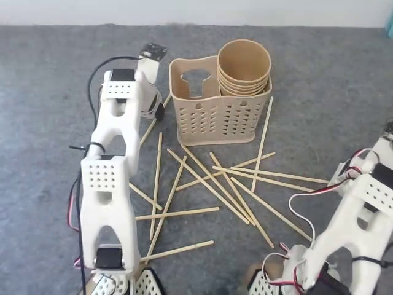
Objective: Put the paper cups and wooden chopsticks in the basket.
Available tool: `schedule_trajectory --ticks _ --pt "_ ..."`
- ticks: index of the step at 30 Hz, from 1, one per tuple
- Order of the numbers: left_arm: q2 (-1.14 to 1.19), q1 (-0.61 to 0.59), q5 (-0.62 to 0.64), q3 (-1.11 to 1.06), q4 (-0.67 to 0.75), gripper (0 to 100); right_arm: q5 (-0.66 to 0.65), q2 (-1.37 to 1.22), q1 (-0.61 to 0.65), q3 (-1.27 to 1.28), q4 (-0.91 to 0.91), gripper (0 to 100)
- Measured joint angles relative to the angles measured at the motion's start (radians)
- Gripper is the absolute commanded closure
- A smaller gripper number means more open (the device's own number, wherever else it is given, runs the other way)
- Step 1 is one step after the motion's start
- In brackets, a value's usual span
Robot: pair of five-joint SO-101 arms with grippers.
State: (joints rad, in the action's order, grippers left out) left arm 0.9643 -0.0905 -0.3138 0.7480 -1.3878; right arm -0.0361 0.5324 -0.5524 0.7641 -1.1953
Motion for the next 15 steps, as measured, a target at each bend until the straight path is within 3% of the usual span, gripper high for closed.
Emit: schedule_trajectory --ticks 6,15 --pt "0.055 0.04 -0.091 0.095 -0.11 99 0.0 0.0 0.0 0.006 0.0 90.9" --pt "0.068 0.008 -0.101 0.276 -0.321 99 0.0 0.0 0.0 0.006 -0.051 90.9"
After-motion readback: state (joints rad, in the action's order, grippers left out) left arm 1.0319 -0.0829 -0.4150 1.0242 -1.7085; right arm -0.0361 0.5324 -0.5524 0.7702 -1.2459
